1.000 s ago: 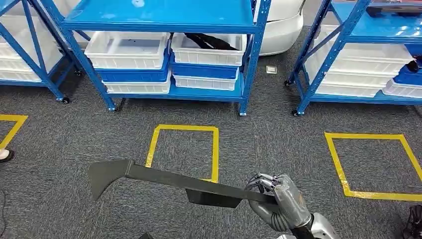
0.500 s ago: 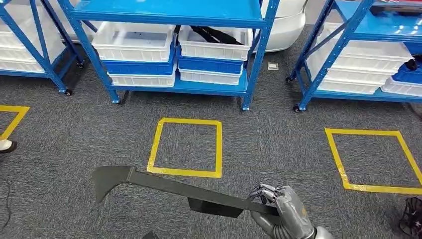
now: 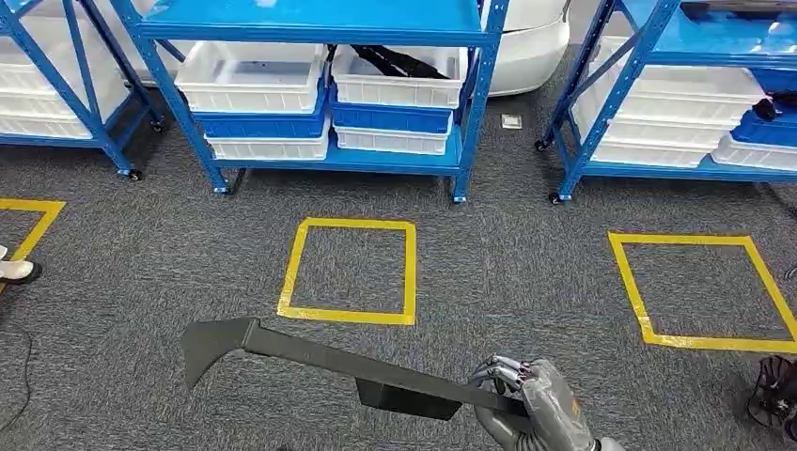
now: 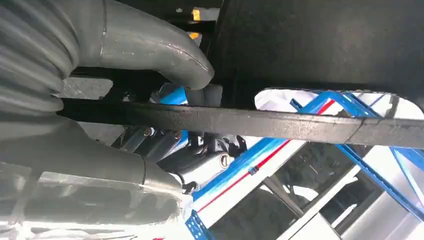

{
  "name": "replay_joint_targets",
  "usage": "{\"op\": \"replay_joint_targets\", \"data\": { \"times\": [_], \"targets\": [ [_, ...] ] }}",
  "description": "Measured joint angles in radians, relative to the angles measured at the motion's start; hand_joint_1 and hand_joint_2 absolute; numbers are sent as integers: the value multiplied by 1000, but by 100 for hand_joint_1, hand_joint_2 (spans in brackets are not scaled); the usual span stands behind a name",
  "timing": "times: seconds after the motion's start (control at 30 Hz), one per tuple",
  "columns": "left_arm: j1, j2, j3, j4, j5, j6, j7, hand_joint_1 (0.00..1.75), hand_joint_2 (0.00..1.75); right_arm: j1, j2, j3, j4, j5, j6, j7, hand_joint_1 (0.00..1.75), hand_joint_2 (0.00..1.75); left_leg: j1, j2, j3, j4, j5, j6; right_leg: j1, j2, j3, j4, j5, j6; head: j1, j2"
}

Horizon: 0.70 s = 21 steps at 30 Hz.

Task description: Take the parts from the cabinet and place them on the table.

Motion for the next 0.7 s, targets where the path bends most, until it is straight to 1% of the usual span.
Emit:
{"op": "replay_joint_targets", "data": {
  "times": [0.03, 0.07, 0.1, 0.13, 0.17, 0.2, 0.23, 0.27, 0.3, 0.33, 0.37, 0.4, 0.43, 0.47, 0.5, 0.53, 0.57, 0.6, 0.63, 0.67, 0.7],
  "targets": [
    [0, 2, 0, 0, 0, 0, 0, 0, 0, 2, 0, 0, 0, 0, 0, 2, 175, 175, 3, 0, 63, -90, 38, -1, -1, 1, -12, 14, 0, 1, 0, 0],
    [-1, 3, 0, 0, 0, 1, 0, 0, 0, 5, 0, 0, 0, 2, -1, 4, 175, 175, 4, -1, 106, -171, 26, -3, -4, 1, -22, 26, -1, 1, 1, 0],
    [0, 2, 0, 0, 0, 2, 0, 0, 0, 10, 0, 0, -3, 4, -2, 9, 175, 175, -1, -7, 100, -160, 19, 3, -2, 1, -24, 21, 5, 10, 2, 0],
    [2, 3, 0, 0, -1, 5, 0, 0, 0, 17, 0, 1, -10, 5, -5, 11, 175, 175, -11, -8, 102, -161, 41, 12, 2, 2, -29, 24, 6, 13, -4, 0],
    [6, 3, 0, 0, -2, 6, -1, 0, 0, 19, 1, 1, -13, 6, -7, 13, 175, 175, -13, -6, 98, -166, 39, 19, 4, 2, -27, 25, 8, 21, -1, 0],
    [8, 4, 0, 0, -2, 10, -1, 0, 0, 20, 2, 1, -15, 8, -9, 15, 175, 175, -16, -5, 93, -166, 40, 27, 3, 3, -29, 21, 14, 30, -3, 0],
    [9, 3, 0, 0, -2, 15, -2, 0, 0, 23, 2, 1, -19, 11, -11, 16, 175, 175, -18, -5, 89, -169, 46, 37, 4, 3, -33, 17, 20, 39, -2, 0],
    [11, -1, 0, 0, -2, 19, -3, 0, 0, 25, 2, 1, -22, 13, -16, 16, 175, 175, -11, -3, 89, -185, 61, 54, 12, 2, -41, 22, 19, 45, -2, 0],
    [12, -3, 0, 0, -2, 23, -4, 0, 0, 27, 0, 1, -23, 15, -21, 15, 175, 175, -12, 0, 84, -191, 72, 62, 6, 3, -53, 41, -3, 43, -2, 0],
    [14, -4, 1, 0, 0, 27, -4, 0, 0, 27, -2, 0, -23, 16, -25, 13, 175, 175, -12, 0, 73, -192, 80, 72, 6, 2, -72, 90, -47, 32, 0, 0],
    [16, -4, 1, 0, 1, 29, -5, 0, 0, 28, -2, 0, -23, 18, -29, 11, 175, 175, -12, 0, 61, -192, 88, 73, 5, 2, -100, 159, -92, 25, 0, 0],
    [19, -5, 1, 0, 4, 31, -5, 0, 0, 29, -4, -2, -23, 18, -34, 11, 175, 175, -13, 0, 48, -191, 97, 74, 5, 2, -129, 239, -133, 23, 0, 0],
    [22, -5, 2, 0, 8, 33, -5, 0, 0, 31, -9, -5, -24, 18, -40, 10, 175, 175, -14, 1, 34, -190, 106, 73, 5, 2, -148, 299, -156, 27, 0, 0],
    [25, -5, 3, 0, 10, 35, -5, 0, 0, 33, -14, -11, -26, 19, -46, 10, 175, 175, -15, 2, 22, -190, 116, 71, 5, 2, -143, 319, -154, 36, 0, 0],
    [26, -5, 3, 0, 10, 37, -3, 0, 0, 37, -18, -17, -29, 19, -52, 10, 175, 175, -15, 2, 10, -190, 124, 69, 6, 2, -116, 292, -136, 45, -1, 0],
    [27, -5, 4, 0, 10, 43, 0, 0, 0, 42, -22, -26, -36, 19, -58, 11, 175, 175, -15, 2, -1, -190, 134, 67, 6, 2, -66, 223, -107, 53, 2, 0],
    [28, -5, 5, 0, 11, 47, 2, 0, 0, 45, -25, -31, -40, 20, -60, 13, 175, 175, -15, 2, -11, -190, 143, 63, 6, 2, -5, 134, -82, 56, 0, 0],
    [27, -5, 6, 0, 14, 52, 6, 0, 0, 47, -27, -37, -50, 21, -63, 15, 175, 175, -15, 1, -16, -189, 152, 59, 7, 1, 63, 36, -77, 50, 2, 0],
    [29, -5, 10, 0, 16, 56, 10, 0, 0, 47, -32, -43, -60, 22, -63, 18, 175, 175, -16, 1, -21, -189, 159, 51, 16, 2, 97, -20, -99, 36, 0, 0],
    [29, -5, 14, 0, 17, 59, 14, 0, 0, 54, -34, -49, -68, 21, -63, 19, 175, 175, -15, 1, -16, -194, 166, 43, 25, 2, 78, -11, -84, 35, -5, 0],
    [30, -5, 15, 0, 18, 63, 18, 0, 0, 58, -37, -55, -79, 16, -63, 19, 175, 175, -14, 1, -15, -196, 170, 37, 25, 3, 76, -19, -87, 28, 4, 0]
  ]
}}
